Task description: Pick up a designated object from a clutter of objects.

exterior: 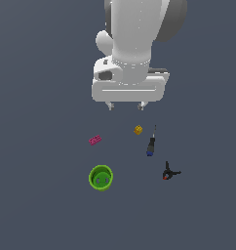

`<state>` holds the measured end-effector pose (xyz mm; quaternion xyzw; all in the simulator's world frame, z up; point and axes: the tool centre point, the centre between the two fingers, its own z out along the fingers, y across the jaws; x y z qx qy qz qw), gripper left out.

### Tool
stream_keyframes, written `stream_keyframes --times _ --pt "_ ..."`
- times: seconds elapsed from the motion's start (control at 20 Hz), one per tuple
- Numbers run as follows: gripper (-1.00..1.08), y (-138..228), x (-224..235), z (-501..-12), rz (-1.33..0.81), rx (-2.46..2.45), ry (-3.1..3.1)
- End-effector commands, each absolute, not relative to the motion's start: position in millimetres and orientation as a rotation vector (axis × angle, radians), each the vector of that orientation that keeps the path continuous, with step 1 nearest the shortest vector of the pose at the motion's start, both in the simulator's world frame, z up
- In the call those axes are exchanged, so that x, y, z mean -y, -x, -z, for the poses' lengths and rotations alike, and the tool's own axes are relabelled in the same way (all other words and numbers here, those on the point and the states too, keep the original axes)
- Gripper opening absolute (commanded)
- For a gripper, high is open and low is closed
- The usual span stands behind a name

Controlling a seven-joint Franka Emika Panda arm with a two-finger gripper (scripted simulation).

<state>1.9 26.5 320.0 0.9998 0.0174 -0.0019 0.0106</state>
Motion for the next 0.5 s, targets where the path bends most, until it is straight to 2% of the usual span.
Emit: stream_keyframes --times 0.0,0.45 --pt "1.0 -2 -26 -320 0.006 -0.054 -3.12" --pt "1.0 -11 -16 -329 -0.031 -0.023 -3.145"
